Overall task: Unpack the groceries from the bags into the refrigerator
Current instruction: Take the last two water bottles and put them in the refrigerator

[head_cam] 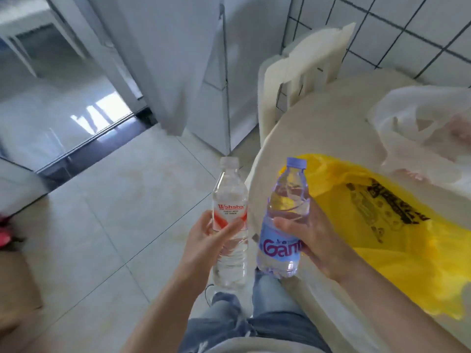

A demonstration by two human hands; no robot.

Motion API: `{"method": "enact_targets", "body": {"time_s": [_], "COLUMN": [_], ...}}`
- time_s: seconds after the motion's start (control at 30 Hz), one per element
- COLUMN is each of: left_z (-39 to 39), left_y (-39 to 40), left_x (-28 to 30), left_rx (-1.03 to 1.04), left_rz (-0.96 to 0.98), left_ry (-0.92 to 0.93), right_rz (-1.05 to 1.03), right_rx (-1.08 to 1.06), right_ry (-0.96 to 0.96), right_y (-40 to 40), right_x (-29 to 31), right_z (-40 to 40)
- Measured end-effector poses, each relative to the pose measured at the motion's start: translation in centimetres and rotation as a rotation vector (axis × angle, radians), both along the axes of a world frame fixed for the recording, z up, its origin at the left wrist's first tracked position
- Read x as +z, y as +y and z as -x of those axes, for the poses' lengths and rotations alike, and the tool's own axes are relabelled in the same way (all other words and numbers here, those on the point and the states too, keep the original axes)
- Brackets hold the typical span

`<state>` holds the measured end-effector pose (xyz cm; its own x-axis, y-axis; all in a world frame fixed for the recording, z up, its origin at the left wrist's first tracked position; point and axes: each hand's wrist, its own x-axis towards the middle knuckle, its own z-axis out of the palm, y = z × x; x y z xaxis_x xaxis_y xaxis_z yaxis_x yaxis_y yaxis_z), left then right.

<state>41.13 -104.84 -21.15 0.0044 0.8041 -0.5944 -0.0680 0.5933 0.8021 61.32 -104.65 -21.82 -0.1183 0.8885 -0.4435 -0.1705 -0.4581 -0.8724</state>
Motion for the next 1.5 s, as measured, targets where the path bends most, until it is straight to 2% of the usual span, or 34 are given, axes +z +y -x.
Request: {"method": "enact_targets", "body": {"time_s": [0.13,0.33,0.7,0.87,1.17,1.5], "left_z": [6.5,15.0,25.8,30.5,38.3,46.1], "left_y": [-4.7,-9.7,-10.5,-6.5,5.8,18.2], "left_x": [-0.3,-0.3,-1.1,-1.5,-0.1,0.0], "left_rx": [0.119,0.329,0.701,0.749,0.681,0.553], "left_rz": [0.028,0.036,0.084,0.097,0.077,0.022], "left_ry": [0.075,0.191,0.186,0.196,0.25,0.201], "right_rz": [-0.023,0.005,-0.055,-0.066,-0.05,-0.129], "right_rx": [0.105,0.278,0.551,0.578,0.61,0.494], "right_ry": [-0.063,-0.044,-0.123,-0.102,-0.121,-0.122], "right_y": [-2.0,-3.5,0.3,5.0,16.5,26.9], "right_x": [-0.8,-1.4,-1.6,-1.7,-1.4,-0.5], "right_z": [6.2,14.9,27.3,32.3,41.1,48.0]}}
